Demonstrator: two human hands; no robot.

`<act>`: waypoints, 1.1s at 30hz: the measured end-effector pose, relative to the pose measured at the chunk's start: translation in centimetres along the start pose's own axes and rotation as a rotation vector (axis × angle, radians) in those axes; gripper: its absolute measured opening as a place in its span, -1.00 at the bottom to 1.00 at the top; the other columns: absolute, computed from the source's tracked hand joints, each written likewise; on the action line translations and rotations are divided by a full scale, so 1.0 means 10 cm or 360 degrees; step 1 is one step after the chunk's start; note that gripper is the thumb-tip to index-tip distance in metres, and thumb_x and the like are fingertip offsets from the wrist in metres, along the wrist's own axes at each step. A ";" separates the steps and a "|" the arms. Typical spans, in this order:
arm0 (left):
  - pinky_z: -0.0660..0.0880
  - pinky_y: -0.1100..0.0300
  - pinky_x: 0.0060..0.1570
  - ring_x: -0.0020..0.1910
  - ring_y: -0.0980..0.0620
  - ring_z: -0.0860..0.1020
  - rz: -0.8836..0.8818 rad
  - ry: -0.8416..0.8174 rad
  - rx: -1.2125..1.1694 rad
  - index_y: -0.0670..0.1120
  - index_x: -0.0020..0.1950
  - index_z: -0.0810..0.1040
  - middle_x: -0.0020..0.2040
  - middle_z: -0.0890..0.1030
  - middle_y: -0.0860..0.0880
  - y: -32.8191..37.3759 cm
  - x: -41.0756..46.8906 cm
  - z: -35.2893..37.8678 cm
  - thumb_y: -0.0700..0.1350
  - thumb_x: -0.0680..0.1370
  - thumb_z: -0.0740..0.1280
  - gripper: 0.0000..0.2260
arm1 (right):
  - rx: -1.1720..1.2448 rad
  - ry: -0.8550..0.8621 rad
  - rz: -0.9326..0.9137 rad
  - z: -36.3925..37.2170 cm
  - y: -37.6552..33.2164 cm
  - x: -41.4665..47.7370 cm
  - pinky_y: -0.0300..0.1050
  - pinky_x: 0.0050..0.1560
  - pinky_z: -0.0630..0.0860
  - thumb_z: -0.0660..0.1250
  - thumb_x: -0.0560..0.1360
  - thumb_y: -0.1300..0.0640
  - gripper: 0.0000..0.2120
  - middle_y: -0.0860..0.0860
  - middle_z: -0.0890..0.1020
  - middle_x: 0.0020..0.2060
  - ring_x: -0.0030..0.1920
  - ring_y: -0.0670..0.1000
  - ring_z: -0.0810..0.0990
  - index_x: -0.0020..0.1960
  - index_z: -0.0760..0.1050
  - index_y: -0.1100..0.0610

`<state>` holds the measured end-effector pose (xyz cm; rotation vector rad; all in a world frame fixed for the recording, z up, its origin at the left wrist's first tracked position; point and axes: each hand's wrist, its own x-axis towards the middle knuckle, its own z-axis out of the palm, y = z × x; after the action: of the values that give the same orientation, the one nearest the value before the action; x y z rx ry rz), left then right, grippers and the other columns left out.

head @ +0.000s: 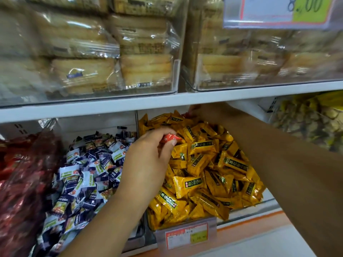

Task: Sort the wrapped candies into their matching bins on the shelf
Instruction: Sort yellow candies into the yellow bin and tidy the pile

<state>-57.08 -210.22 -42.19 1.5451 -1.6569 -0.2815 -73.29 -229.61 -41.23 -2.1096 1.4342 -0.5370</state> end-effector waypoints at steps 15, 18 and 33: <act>0.40 0.32 -0.28 -0.21 0.26 0.53 0.0121 -0.0259 0.0099 0.15 0.32 0.36 -0.17 0.58 0.23 0.03 0.02 -0.02 0.04 0.61 0.15 -0.72 | -0.0018 -0.0346 -0.0256 -0.29 -0.67 -0.95 -0.36 0.06 0.39 0.39 0.49 0.03 -0.86 -0.16 0.56 0.00 0.02 -0.21 0.49 0.01 0.57 0.05; 0.33 0.38 -0.34 -0.25 0.31 0.50 0.0075 -0.0164 0.0075 0.13 0.21 0.44 -0.20 0.57 0.22 -0.01 0.02 0.00 0.03 0.62 0.16 -0.81 | 0.0160 -0.0329 -0.0067 -0.36 -0.41 -0.70 -0.50 -0.11 0.38 0.31 0.56 0.08 -0.90 -0.26 0.58 -0.13 -0.12 -0.35 0.54 -0.04 0.51 -0.14; 0.36 0.32 -0.31 -0.21 0.22 0.50 0.0141 -0.0135 0.0127 0.13 0.25 0.44 -0.13 0.59 0.16 -0.05 0.02 0.03 0.05 0.61 0.13 -0.76 | -0.1132 -0.0378 0.0111 -0.20 0.00 -0.40 -0.04 -0.08 0.53 0.17 0.53 0.28 -0.80 0.13 0.60 -0.10 -0.09 0.11 0.58 0.00 0.57 0.22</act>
<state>-56.86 -210.67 -42.64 1.5319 -1.8172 -0.2398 -75.84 -226.26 -39.80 -2.5159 1.7080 0.3025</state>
